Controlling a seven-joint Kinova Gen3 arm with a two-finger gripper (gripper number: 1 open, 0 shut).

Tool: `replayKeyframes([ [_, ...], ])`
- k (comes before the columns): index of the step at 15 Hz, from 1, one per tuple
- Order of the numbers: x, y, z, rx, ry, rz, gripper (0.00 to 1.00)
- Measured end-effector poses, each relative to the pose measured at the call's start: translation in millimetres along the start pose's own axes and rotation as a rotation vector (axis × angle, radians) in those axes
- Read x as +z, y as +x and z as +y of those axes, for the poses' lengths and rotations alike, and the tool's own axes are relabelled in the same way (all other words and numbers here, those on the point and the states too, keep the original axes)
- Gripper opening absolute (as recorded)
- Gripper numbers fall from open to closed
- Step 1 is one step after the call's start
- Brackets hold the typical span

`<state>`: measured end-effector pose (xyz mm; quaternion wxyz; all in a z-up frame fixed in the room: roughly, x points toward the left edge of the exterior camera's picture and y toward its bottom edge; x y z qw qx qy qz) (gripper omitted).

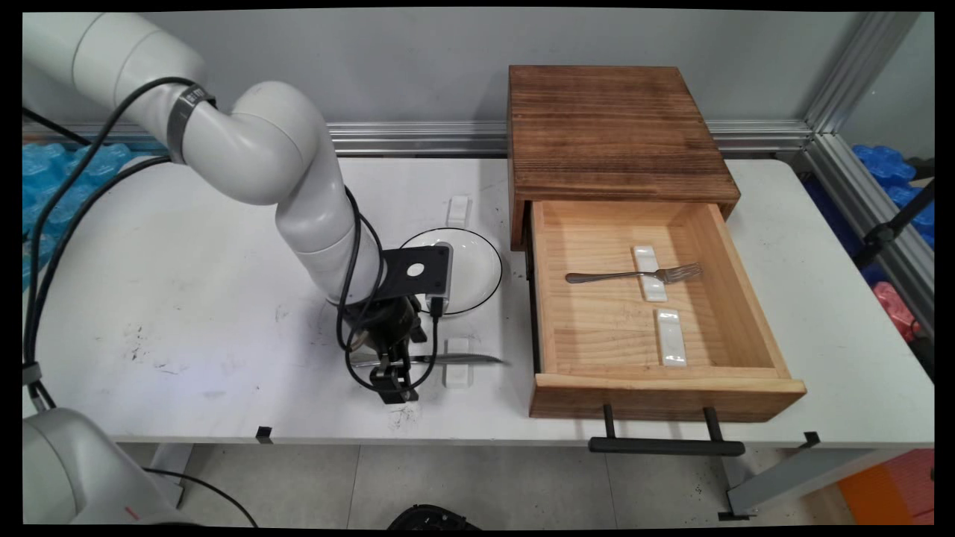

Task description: Pick up the knife from the right of the white plate, then place the picked object into the drawer

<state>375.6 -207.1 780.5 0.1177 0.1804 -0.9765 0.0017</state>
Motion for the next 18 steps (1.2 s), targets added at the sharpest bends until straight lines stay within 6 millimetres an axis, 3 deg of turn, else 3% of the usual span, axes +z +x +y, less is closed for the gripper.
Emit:
replayKeyframes([
  [8, -3, -3, -6, 0.000, 0.001, -0.012, 1.00],
  [9, -4, -3, -7, -0.002, 0.001, -0.013, 0.00],
  [18, -7, -5, -13, -0.010, 0.005, -0.016, 0.00],
])
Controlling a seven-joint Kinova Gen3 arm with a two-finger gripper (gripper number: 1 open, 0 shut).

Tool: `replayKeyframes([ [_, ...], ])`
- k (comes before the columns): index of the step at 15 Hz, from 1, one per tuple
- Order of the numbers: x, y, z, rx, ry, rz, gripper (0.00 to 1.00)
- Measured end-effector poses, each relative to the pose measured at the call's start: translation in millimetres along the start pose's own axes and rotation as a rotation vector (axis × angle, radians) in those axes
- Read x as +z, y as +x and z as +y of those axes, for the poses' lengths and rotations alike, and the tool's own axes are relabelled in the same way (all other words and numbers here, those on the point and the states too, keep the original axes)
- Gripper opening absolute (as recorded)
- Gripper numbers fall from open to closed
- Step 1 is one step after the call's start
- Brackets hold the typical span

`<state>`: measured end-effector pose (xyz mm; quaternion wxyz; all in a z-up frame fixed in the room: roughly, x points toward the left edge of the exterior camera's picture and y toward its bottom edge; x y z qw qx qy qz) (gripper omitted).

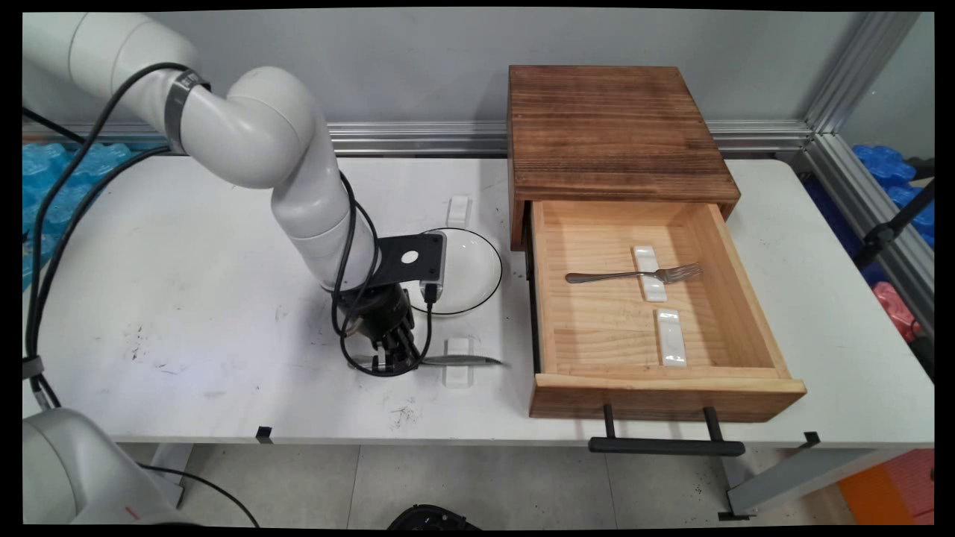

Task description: Place the picked object into the drawer

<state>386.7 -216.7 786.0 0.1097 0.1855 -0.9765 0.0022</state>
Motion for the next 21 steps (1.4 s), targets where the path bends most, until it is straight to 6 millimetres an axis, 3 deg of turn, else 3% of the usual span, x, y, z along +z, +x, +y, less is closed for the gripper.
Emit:
replayKeyframes([
  [11, -15, -5, 0, 0.020, 0.002, 0.003, 0.00],
  [21, -60, -13, 9, 0.047, -0.003, 0.014, 0.00],
])
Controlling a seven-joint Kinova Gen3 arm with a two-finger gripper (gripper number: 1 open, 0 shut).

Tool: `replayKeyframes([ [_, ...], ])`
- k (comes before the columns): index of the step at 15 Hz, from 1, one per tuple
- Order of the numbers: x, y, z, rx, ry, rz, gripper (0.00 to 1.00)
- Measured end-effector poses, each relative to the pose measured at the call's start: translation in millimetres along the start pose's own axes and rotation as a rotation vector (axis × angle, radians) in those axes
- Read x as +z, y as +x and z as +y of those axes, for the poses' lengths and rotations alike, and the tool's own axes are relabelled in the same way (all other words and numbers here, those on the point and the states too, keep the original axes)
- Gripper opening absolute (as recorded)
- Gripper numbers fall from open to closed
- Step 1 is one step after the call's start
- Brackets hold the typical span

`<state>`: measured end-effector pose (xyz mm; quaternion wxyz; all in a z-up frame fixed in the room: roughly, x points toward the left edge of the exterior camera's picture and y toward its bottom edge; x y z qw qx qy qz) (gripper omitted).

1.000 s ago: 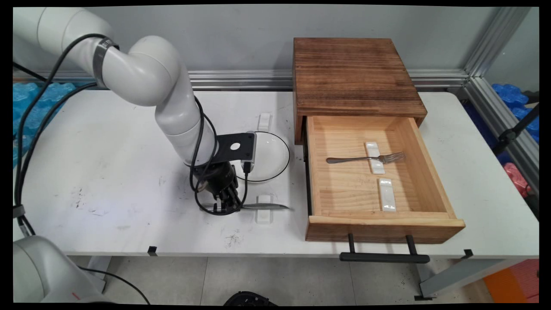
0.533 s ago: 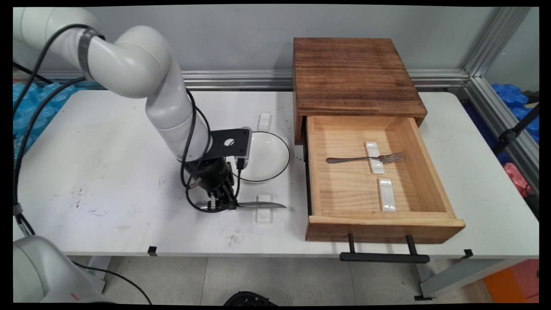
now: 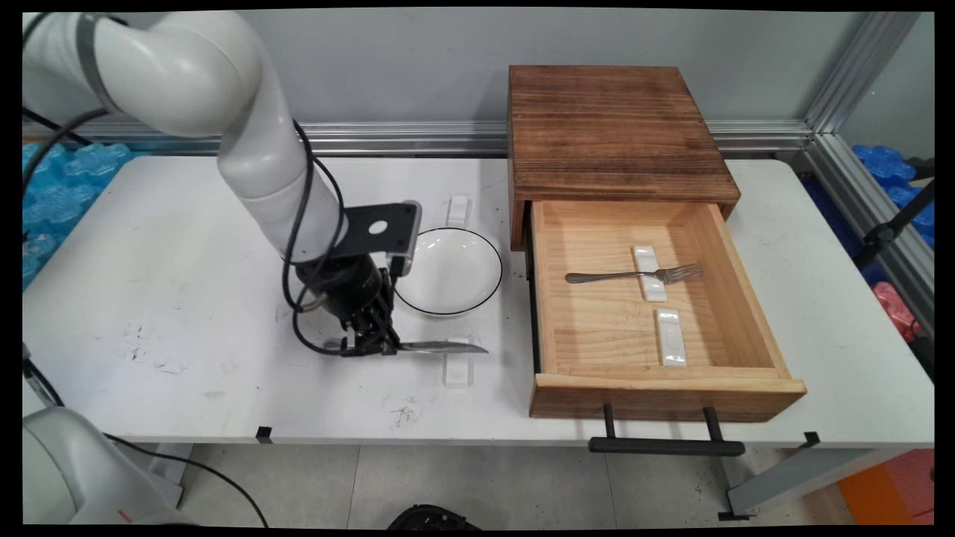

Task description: Place the picked object into the drawer

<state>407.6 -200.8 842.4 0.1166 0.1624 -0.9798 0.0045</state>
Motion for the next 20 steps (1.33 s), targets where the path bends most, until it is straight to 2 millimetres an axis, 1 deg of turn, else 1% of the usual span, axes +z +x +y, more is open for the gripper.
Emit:
replayKeyframes([
  [3, -22, 1, 2, -0.003, 0.006, 0.004, 0.00],
  [5, -42, 6, 4, -0.009, 0.013, 0.013, 0.00],
  [7, -62, 15, 5, -0.017, 0.020, 0.029, 0.00],
  [10, -82, 30, 6, -0.030, 0.024, 0.057, 0.00],
  [13, -102, 58, 5, -0.050, 0.033, 0.101, 0.00],
  [15, -109, 81, 3, -0.061, 0.042, 0.126, 0.00],
  [16, -111, 89, 2, -0.064, 0.046, 0.133, 0.00],
  [18, -111, 113, 0, -0.073, 0.062, 0.148, 0.00],
  [20, -106, 138, -3, -0.081, 0.074, 0.163, 0.00],
])
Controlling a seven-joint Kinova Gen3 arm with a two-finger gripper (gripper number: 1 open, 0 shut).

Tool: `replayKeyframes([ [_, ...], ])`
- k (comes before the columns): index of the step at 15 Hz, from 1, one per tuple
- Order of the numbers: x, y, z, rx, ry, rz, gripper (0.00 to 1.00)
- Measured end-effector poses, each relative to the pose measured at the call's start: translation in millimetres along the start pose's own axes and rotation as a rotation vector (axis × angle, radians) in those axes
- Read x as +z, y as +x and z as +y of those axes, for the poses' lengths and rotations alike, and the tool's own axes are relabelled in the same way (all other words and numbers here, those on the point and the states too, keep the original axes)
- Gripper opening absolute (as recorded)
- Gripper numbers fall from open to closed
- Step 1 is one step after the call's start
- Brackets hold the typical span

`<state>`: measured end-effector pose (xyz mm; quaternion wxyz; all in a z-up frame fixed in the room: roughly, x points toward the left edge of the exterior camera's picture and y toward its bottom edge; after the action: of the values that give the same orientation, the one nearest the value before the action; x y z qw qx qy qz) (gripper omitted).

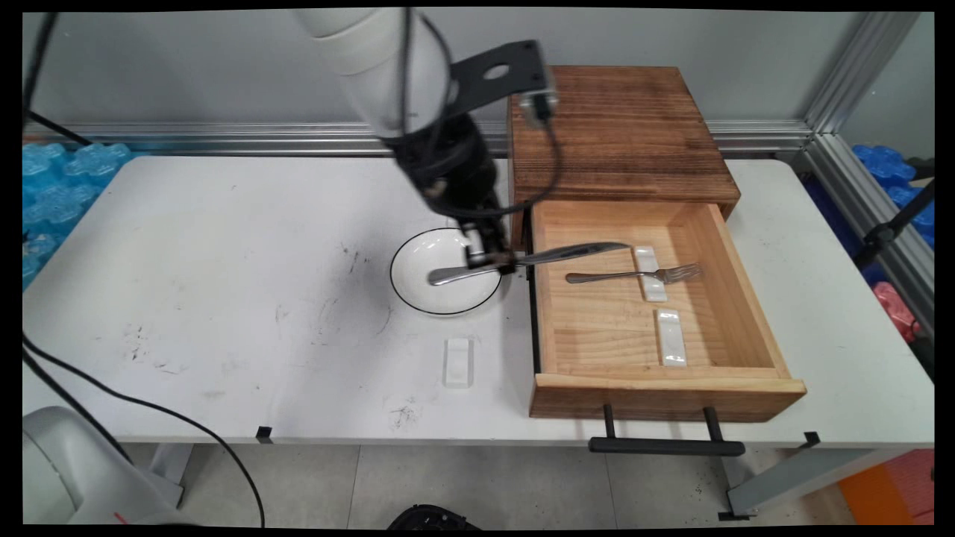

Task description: Place the picked object into the drawer

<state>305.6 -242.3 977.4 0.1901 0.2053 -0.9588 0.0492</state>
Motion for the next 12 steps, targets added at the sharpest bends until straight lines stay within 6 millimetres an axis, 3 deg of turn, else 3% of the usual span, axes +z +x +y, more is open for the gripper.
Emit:
replayKeyframes([
  [6, 40, 66, 0, -0.012, 0.034, 0.033, 0.00],
  [12, 90, 114, 1, -0.012, 0.057, 0.032, 0.00],
])
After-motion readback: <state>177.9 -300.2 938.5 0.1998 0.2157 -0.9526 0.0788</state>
